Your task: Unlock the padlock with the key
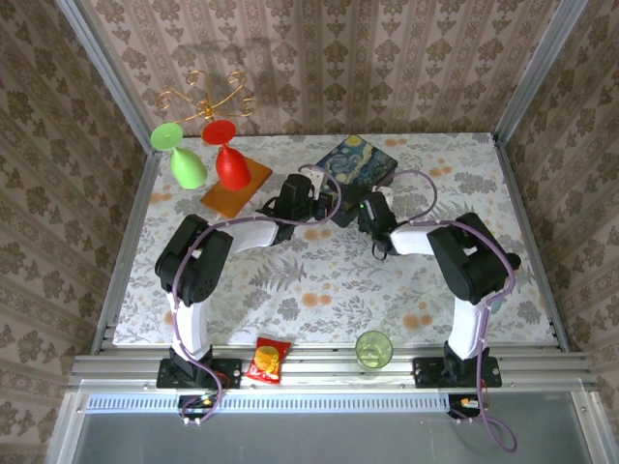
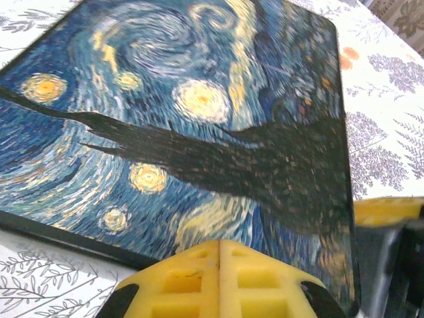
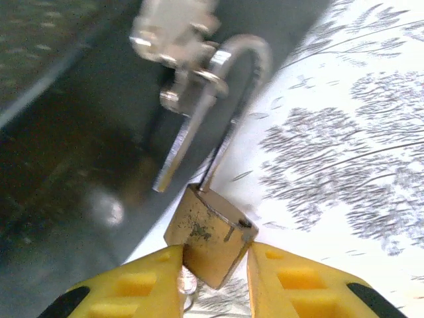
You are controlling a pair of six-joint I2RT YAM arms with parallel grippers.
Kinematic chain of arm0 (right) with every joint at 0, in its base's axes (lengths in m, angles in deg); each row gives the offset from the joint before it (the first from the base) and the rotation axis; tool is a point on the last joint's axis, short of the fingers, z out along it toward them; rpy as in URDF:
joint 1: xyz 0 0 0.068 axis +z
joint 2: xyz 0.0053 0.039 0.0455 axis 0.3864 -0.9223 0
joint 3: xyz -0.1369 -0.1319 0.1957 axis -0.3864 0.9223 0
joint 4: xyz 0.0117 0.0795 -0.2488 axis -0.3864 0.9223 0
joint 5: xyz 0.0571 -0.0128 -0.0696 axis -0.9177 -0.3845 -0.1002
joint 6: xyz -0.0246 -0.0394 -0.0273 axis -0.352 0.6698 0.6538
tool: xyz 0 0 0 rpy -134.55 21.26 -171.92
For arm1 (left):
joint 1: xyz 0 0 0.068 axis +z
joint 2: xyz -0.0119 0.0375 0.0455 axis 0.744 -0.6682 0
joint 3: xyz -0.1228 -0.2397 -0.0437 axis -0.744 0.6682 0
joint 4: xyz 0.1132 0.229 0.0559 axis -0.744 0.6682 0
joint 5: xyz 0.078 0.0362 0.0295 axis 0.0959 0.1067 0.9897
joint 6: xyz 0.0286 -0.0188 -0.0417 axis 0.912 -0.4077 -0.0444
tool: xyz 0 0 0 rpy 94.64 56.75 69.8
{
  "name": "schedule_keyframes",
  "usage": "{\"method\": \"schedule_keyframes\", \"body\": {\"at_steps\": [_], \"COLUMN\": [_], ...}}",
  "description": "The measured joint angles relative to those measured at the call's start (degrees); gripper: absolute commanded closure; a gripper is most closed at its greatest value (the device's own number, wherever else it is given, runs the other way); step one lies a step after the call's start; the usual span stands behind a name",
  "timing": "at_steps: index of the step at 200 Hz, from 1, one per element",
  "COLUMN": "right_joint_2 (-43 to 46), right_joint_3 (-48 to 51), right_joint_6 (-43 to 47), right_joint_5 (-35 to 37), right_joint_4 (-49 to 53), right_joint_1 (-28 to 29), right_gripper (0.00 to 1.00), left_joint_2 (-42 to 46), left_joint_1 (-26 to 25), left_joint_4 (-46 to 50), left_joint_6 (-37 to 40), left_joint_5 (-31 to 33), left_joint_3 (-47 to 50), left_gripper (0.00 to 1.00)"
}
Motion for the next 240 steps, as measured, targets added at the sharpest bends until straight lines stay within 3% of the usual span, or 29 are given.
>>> {"method": "schedule_keyframes", "body": {"at_steps": [23, 55, 62, 81, 109, 120, 122, 125, 126, 127, 128, 132, 145, 160, 194, 206, 216, 240], "right_joint_2": [2.6, 5.2, 6.0, 7.0, 5.3, 3.4, 3.1, 2.6, 2.4, 2.3, 2.2, 1.6, -0.4, -3.3, -14.2, -17.3, -19.1, -22.6], "right_joint_3": [4.2, 7.4, 7.7, 6.1, -4.2, -9.8, -10.8, -12.0, -12.3, -12.9, -13.2, -14.8, -19.1, -23.1, -37.1, -40.6, -42.5, -46.1], "right_joint_6": [-0.7, -2.6, -3.1, -4.5, -5.1, -5.2, -5.0, -5.6, -5.6, -5.4, -5.2, -5.5, -6.0, -6.9, -6.7, -6.8, -6.9, -6.8], "right_joint_5": [-5.6, -12.1, -12.6, -13.0, -12.5, -12.5, -12.5, -12.5, -12.5, -12.6, -12.6, -12.6, -13.2, -14.8, -21.4, -24.3, -26.8, -32.8], "right_joint_4": [-3.4, -5.9, -5.8, -3.9, 3.7, 5.6, 5.9, 6.1, 6.3, 6.5, 6.6, 6.7, 7.7, 8.2, 12.2, 12.5, 13.1, 14.6], "right_joint_1": [-3.9, -6.9, -7.3, -9.0, -13.0, -14.4, -14.7, -15.0, -15.1, -15.3, -15.3, -15.7, -17.2, -18.7, -20.9, -21.1, -21.0, -20.7], "right_gripper": [0.66, 0.64, 0.63, 0.56, 0.50, 0.42, 0.34, 0.30, 0.21, 0.21, 0.05, 0.00, 0.00, 0.01, 0.14, 0.17, 0.18, 0.20], "left_joint_2": [0.4, 0.3, 0.0, -2.6, -8.8, -11.0, -11.4, -11.9, -12.2, -12.3, -12.5, -13.1, -14.4, -14.4, -14.4, -14.5, -14.6, -16.2], "left_joint_1": [-0.1, -0.1, -0.1, -0.1, 0.0, 0.1, 0.1, 0.2, 0.2, 0.2, 0.2, 0.3, 0.6, 1.1, 4.0, 4.8, 5.5, 6.9], "left_joint_4": [5.0, 17.1, 19.3, 24.2, 27.8, 29.1, 29.3, 29.7, 30.0, 30.1, 30.3, 30.8, 31.3, 32.0, 34.3, 35.1, 35.4, 35.8], "left_joint_6": [0.3, 2.0, 2.6, 4.3, 6.1, 6.9, 6.6, 7.2, 7.2, 7.0, 6.8, 7.2, 7.5, 6.9, 6.9, 7.0, 7.0, 6.9], "left_joint_5": [0.0, 0.0, 0.2, 0.8, 2.3, 3.1, 3.5, 3.7, 3.9, 4.0, 4.2, 4.5, 6.2, 7.6, 9.1, 9.7, 9.7, 8.1], "left_joint_3": [-2.4, -9.2, -11.4, -19.5, -29.7, -31.8, -32.1, -32.5, -32.7, -32.7, -32.9, -33.2, -34.1, -35.1, -36.0, -36.6, -36.9, -38.2], "left_gripper": [1.00, 0.90, 0.86, 0.64, 0.48, 0.37, 0.35, 0.32, 0.31, 0.30, 0.29, 0.25, 0.17, 0.15, 0.14, 0.11, 0.01, 0.00]}}
